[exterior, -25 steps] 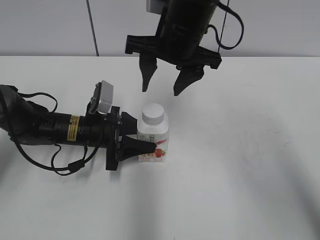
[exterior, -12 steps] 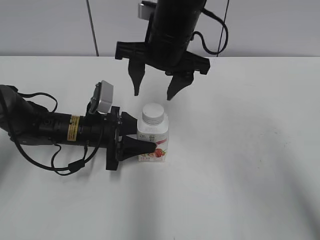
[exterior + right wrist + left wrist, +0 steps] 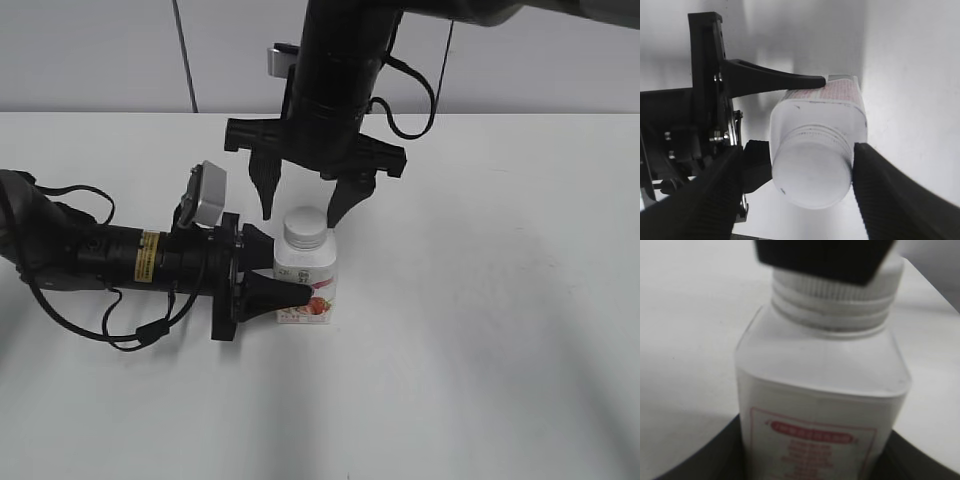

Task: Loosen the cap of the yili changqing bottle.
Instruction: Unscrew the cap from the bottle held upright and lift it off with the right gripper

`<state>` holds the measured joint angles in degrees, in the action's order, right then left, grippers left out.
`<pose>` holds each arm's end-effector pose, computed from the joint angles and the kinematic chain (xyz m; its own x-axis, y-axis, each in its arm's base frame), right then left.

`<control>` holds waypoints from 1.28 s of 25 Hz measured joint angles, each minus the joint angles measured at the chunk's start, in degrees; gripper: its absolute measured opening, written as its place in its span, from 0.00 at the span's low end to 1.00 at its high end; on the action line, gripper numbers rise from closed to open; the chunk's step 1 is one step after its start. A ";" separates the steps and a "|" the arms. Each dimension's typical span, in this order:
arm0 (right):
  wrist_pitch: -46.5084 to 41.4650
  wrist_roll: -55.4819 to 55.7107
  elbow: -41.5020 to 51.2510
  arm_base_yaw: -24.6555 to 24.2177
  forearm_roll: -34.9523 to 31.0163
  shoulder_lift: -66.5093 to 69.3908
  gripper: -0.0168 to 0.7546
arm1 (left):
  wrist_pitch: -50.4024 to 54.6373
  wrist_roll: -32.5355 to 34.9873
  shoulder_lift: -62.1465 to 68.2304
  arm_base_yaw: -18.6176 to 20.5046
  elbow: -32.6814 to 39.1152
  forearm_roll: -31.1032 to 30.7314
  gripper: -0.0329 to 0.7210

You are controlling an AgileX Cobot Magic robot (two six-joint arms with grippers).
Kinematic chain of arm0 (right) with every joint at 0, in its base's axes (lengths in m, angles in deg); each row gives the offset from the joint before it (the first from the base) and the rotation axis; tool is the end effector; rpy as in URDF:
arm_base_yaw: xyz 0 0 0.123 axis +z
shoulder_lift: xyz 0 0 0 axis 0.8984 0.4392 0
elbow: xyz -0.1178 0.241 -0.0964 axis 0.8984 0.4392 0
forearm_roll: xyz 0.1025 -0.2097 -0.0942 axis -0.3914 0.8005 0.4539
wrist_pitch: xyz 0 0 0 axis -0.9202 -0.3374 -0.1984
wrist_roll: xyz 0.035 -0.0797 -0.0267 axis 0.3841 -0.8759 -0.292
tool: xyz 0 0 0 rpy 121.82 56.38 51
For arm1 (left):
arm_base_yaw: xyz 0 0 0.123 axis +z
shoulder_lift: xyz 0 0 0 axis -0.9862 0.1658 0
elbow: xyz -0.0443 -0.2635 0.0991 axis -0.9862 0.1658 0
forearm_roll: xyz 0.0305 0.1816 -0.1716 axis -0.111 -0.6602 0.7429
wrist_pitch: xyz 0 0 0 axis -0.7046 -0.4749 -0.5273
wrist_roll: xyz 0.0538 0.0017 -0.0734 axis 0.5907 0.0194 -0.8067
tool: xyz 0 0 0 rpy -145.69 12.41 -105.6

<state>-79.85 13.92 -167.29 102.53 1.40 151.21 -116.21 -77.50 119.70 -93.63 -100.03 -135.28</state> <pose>0.3445 0.2966 0.2227 -0.9972 -0.0665 -0.0333 -0.0727 0.9658 0.2489 0.3272 -0.1631 0.0558 -0.1119 0.2882 -0.9510 0.9935 0.0519 -0.1011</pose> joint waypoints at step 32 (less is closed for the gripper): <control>-0.73 -19.98 2.26 0.00 -1.06 0.00 0.54 | 0.05 0.00 0.00 0.00 0.00 -0.09 0.54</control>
<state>-80.58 -6.06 -165.02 102.53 0.33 151.21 -116.16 -77.50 119.70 -93.63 -100.03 -135.38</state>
